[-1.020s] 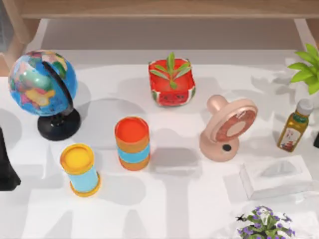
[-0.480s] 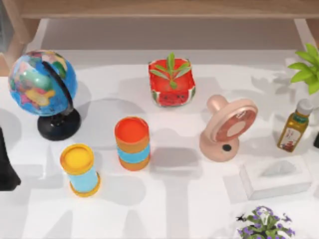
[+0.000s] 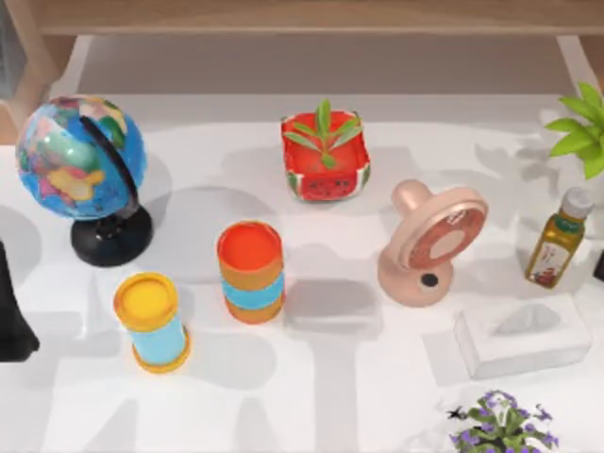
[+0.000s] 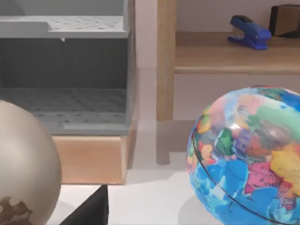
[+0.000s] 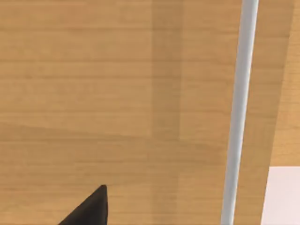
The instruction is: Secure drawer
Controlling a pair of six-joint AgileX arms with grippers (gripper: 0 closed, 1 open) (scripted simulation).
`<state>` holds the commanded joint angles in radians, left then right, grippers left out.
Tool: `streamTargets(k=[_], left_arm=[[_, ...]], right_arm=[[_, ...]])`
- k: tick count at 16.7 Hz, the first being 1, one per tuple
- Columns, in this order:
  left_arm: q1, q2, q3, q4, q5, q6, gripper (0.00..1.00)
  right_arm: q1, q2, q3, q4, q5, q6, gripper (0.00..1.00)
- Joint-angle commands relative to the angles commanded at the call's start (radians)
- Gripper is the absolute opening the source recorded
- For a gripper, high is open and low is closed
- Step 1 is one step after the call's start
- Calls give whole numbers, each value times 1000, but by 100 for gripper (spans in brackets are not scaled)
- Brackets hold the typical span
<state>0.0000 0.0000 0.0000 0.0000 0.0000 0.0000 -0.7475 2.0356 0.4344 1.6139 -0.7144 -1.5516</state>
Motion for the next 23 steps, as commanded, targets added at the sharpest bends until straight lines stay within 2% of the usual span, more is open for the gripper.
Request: streamTargets(k=[13,23], left_arm=[[0,0,0,0,0,0,100],[0,0,0,0,0,0,100]], right_arm=[[59,25,79,-55,59,-1,100],[59,25,79,-55,59,-1,25]])
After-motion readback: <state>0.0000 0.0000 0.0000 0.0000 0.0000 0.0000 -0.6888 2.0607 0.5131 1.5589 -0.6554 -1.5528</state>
